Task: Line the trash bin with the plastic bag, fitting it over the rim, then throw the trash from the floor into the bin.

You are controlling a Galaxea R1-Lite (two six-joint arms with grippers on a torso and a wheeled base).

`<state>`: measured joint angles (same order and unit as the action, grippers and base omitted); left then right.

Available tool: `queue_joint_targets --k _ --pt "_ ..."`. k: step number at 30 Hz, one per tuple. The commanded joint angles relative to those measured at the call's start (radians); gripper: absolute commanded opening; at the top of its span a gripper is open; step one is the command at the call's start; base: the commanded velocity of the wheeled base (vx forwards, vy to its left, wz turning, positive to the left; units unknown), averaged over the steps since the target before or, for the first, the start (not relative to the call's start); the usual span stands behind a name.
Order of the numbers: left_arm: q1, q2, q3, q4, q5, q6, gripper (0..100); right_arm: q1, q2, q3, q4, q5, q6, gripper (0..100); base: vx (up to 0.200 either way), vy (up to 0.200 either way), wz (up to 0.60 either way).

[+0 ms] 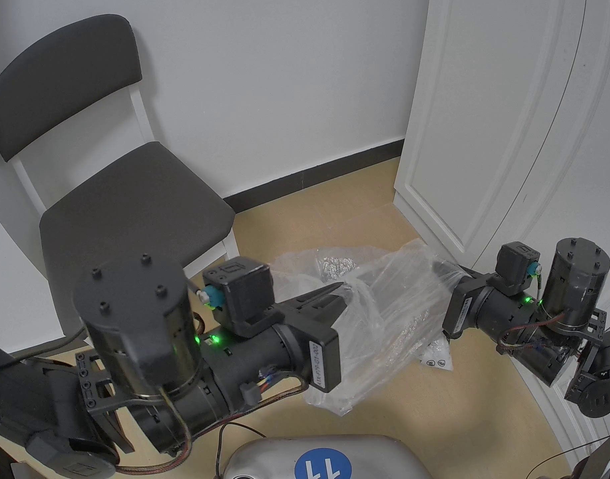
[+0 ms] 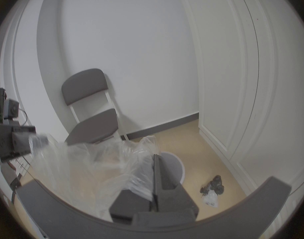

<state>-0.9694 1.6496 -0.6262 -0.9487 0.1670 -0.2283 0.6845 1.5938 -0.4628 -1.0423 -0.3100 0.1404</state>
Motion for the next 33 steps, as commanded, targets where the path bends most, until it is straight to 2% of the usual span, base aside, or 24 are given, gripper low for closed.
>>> queue_joint_targets --k 1,17,23,29,33 --pt "0.001 0.061 -0.023 -0.004 0.029 -0.006 0 0.010 0.084 0.026 -0.081 -0.006 -0.005 0 0.000 0.000 0.00" --pt "0.066 0.141 -0.066 -0.005 0.028 -0.008 0 -0.025 0.100 0.018 -0.090 -0.008 -0.005 0 0.000 0.000 0.00" --pt "0.139 0.217 -0.104 -0.061 0.028 -0.022 0 -0.103 0.169 -0.013 -0.091 0.003 -0.002 0 0.000 0.000 0.00" --pt "0.150 0.292 -0.147 -0.093 0.032 -0.060 0 -0.154 0.247 -0.045 -0.119 0.005 0.001 0 0.000 0.000 0.00" --pt "0.167 0.322 -0.164 -0.101 0.037 -0.063 0 -0.164 0.311 -0.047 -0.209 0.005 0.001 0 0.000 0.000 0.00"
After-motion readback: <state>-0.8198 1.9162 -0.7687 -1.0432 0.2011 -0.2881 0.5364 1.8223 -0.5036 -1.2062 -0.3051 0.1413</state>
